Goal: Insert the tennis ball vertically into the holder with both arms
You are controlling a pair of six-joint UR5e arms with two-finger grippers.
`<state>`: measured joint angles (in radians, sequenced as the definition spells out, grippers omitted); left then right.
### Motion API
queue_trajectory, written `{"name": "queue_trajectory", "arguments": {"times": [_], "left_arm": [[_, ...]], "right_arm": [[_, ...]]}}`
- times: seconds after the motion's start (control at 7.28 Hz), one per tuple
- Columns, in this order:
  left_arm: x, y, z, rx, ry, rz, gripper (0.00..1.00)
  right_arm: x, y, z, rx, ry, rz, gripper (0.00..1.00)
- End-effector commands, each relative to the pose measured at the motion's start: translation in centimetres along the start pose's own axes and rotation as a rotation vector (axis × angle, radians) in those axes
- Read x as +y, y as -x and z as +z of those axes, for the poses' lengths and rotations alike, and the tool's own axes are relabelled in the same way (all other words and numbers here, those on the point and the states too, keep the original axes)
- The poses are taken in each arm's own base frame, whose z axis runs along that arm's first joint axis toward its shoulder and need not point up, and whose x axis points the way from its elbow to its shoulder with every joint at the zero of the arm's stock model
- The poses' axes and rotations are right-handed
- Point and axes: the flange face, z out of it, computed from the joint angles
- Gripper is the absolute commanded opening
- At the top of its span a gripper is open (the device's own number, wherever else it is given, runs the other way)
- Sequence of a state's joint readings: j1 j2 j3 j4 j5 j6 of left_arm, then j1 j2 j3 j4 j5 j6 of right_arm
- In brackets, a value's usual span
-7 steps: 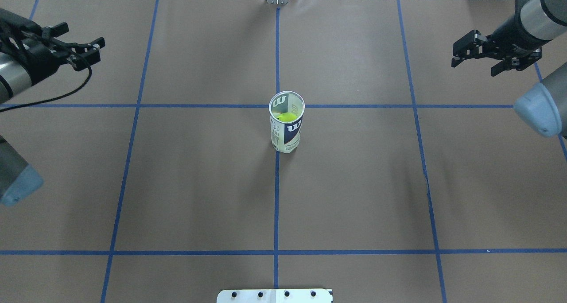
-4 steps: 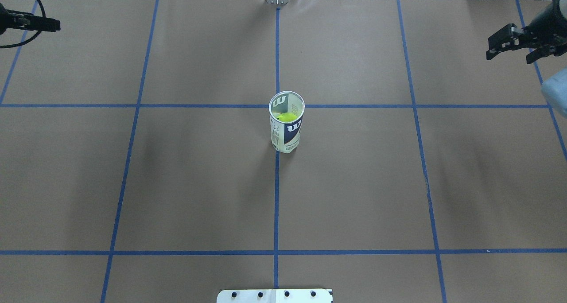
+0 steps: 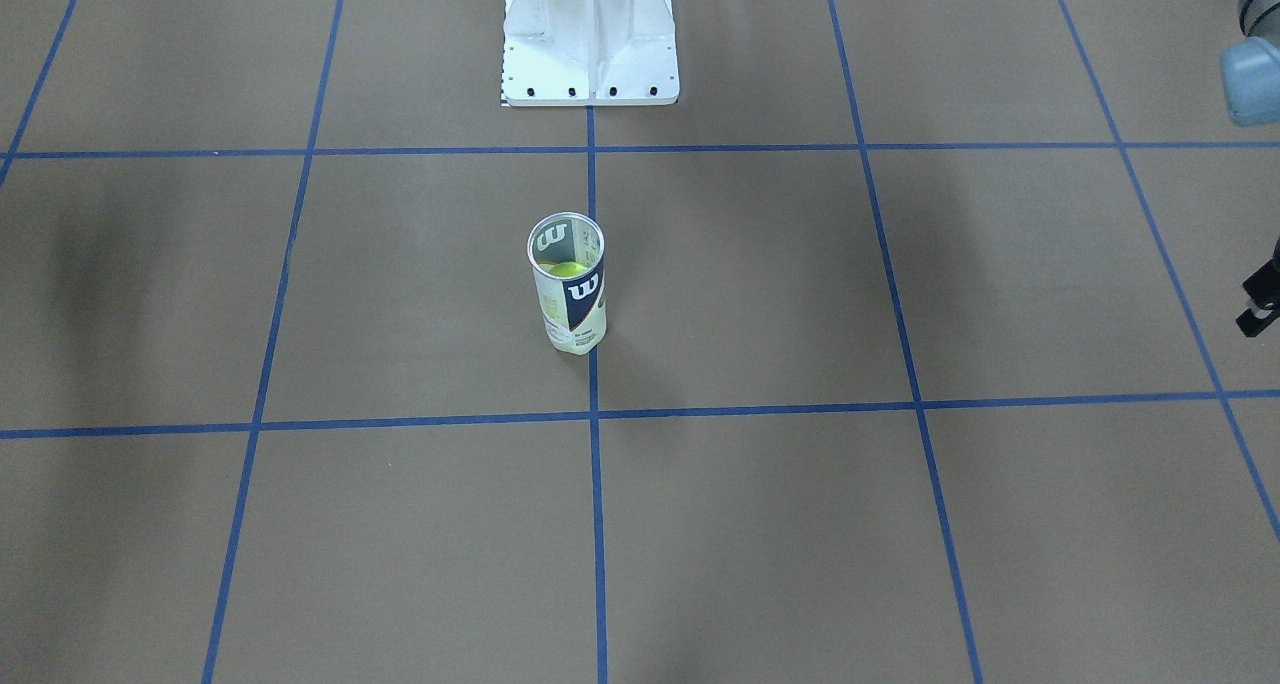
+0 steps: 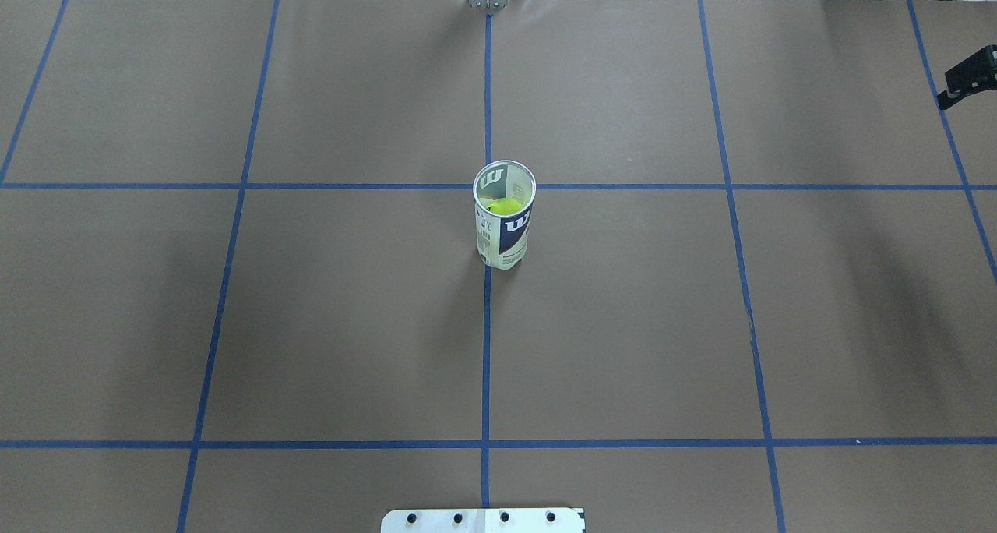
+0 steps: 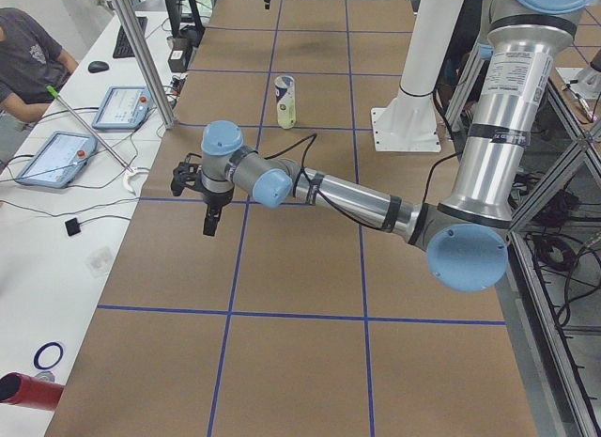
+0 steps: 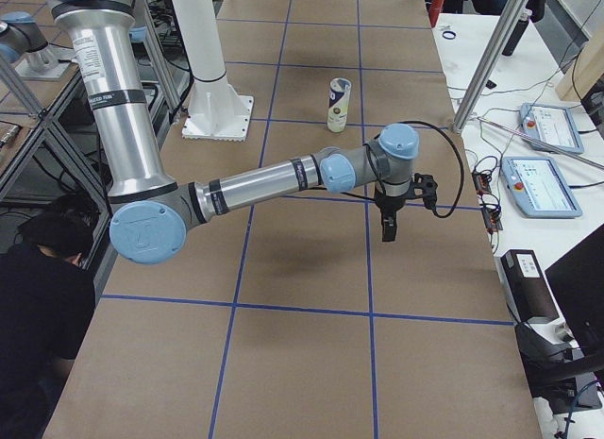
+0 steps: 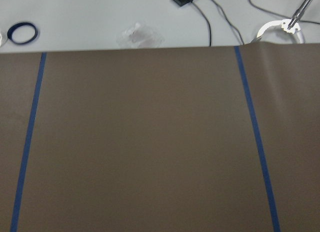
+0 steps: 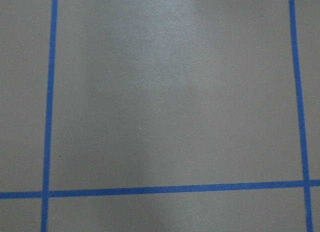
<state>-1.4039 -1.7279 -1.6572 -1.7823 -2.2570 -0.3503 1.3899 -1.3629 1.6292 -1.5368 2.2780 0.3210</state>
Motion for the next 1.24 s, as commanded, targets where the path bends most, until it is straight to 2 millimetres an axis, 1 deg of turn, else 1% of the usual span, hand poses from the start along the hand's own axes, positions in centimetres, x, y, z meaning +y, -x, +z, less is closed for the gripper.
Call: {"name": "queue_trajectory", "arguments": {"times": [0.0,0.14,0.27,0.55,0.69,0.82,0.96,1.1], "left_arm": [[4.2,5.1,1.7,-0.021,0.115,-0.027,0.99],[6.0,6.4,2.7,0.003,0.151,-0.059,0.99],[8.3,7.9,4.1,0.052,0.203,-0.129,0.99],[8.3,8.4,3.3,0.065,0.193,-0.245,0.99],[8.0,8.0,2.8,0.067,0.186,-0.265,0.99],[7.6,6.9,1.5,0.066,0.158,-0.275,0.99],[7.4,7.0,1.0,0.066,0.146,-0.262,0.99],[7.3,7.1,0.8,0.070,0.138,-0.178,0.99]], "right_arm": [[1.1,-6.5,-0.5,0.011,0.029,-0.055,0.99],[1.4,-8.4,0.1,0.015,0.066,-0.098,0.99],[1.5,-8.8,0.5,0.006,0.088,-0.108,0.99],[1.8,-9.0,0.8,-0.004,0.099,-0.098,0.99],[2.0,-9.1,0.9,-0.010,0.103,-0.095,0.99],[2.2,-9.3,1.1,-0.010,0.106,-0.090,0.99],[2.1,-9.3,1.1,-0.010,0.105,-0.091,0.99],[2.1,-9.3,1.1,-0.010,0.105,-0.091,0.99]]}}
